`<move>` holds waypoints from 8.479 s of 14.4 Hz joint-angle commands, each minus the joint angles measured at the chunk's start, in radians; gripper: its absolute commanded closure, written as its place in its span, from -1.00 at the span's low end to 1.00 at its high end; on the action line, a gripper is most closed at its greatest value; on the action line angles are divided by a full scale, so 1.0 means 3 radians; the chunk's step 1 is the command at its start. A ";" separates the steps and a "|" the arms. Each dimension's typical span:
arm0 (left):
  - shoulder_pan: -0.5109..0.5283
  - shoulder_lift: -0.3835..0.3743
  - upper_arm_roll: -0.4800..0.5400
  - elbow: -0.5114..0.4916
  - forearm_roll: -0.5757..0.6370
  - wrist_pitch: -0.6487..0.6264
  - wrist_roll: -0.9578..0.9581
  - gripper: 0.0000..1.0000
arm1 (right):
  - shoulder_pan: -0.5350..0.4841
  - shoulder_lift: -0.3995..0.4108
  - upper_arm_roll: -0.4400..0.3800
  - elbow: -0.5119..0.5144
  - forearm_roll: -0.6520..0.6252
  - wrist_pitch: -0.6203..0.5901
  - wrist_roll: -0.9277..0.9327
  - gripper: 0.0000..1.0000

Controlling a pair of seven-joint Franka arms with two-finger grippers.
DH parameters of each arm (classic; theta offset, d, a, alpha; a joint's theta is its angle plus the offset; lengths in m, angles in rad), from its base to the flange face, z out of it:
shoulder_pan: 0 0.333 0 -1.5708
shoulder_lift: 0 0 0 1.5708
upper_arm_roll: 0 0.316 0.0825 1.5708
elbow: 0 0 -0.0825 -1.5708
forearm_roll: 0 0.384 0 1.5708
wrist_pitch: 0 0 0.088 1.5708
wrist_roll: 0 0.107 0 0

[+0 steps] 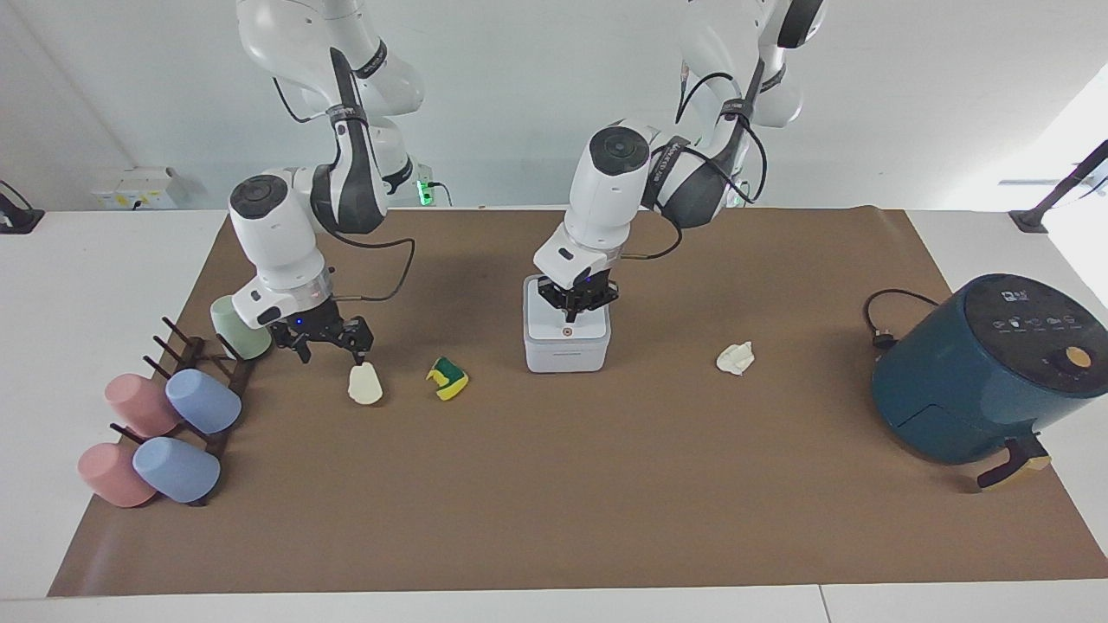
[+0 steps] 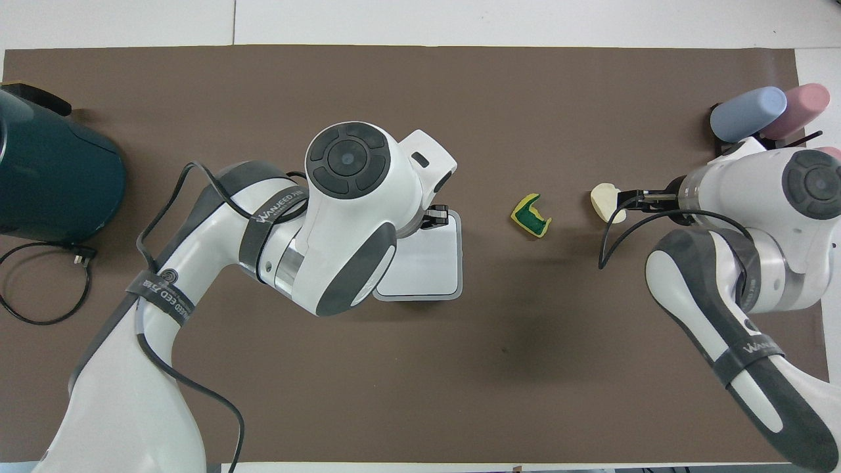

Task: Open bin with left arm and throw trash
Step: 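Lift the bin lid with the left gripper while the right gripper grasps the scrap, then drop the scrap into the bin while the left gripper moves to the paper, then grasp the white paper with the left gripper while the right gripper reaches the sponge, then carry the white paper over the bin and release it with the left gripper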

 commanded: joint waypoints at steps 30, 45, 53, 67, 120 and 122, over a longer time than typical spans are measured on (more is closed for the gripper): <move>-0.0108 -0.0169 0.0071 -0.0312 0.0228 0.0130 0.0000 1.00 | 0.0103 -0.0733 0.0112 0.0100 0.0046 -0.0727 -0.0732 1.00; 0.1051 -0.1105 0.0102 -0.0377 0.0075 -0.1006 0.1629 -0.98 | 0.0103 -0.0402 0.1328 0.0550 0.0547 -0.0580 0.1231 1.00; 0.1477 -0.0779 0.0102 -0.1339 0.0075 0.0491 0.2761 -1.00 | 0.0455 -0.0038 0.1488 0.0596 0.0604 -0.0206 0.1661 1.00; 0.1446 -0.0277 0.0117 -0.1319 0.0356 0.0937 0.3078 -1.00 | 0.0506 0.0059 0.1482 0.1071 0.0599 -0.0845 0.1692 -1.00; 0.0015 -0.0476 0.0056 -0.0746 -0.0386 0.0165 0.0833 1.00 | -0.0486 0.0805 0.1457 0.0621 -0.0368 -0.0058 0.0577 1.00; 0.0015 -0.0481 0.0056 -0.0746 -0.0386 0.0160 0.0833 1.00 | -0.0491 0.0780 0.1457 0.0642 -0.0368 -0.0099 0.0582 1.00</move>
